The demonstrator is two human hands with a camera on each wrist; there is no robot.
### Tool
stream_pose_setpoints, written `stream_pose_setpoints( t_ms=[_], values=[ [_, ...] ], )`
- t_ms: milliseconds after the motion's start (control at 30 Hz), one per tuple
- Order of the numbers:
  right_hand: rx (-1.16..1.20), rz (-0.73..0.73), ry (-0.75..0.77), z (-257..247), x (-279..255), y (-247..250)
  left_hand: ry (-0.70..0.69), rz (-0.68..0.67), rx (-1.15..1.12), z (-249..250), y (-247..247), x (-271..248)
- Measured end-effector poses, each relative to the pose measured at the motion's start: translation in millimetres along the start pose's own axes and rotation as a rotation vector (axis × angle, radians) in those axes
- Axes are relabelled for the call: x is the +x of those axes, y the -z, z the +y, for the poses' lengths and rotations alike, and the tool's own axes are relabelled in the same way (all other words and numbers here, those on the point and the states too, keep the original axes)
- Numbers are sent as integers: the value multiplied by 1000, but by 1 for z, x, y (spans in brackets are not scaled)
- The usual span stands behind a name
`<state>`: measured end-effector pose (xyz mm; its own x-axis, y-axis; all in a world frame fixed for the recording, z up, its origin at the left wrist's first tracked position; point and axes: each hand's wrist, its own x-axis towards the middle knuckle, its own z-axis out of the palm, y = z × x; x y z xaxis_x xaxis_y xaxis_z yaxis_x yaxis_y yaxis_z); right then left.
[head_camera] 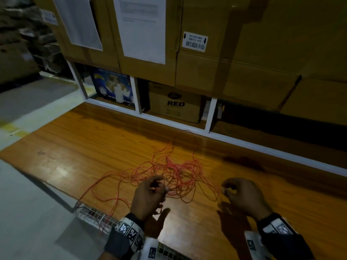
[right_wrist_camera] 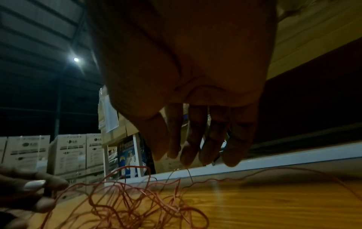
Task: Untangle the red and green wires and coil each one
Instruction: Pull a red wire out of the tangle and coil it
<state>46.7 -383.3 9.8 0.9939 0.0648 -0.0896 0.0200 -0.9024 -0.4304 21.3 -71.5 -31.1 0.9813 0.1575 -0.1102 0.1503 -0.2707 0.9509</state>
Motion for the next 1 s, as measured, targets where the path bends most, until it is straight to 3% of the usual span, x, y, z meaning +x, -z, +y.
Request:
stream_pose_setpoints(
  t_ms=[200,333,533,700,800,900,1000],
  values=[
    [158,122,117,-6,13,5,-101,163,179,29,22,32],
    [204,67,159,-2,23,2,-124,47,306,54,18,88],
    [229,-10,158,14,29,-4,164,-135,482,70,-10,191],
    [218,-20,169,31,30,-9,341,-197,593,60,-35,210],
    [247,-16,181,39,30,-4,269,-138,530,68,-38,202],
    [290,9,172,38,31,9,53,-28,203,106,-38,187],
    [304,64,205,23,34,29,-179,-30,6,164,-30,169]
  ],
)
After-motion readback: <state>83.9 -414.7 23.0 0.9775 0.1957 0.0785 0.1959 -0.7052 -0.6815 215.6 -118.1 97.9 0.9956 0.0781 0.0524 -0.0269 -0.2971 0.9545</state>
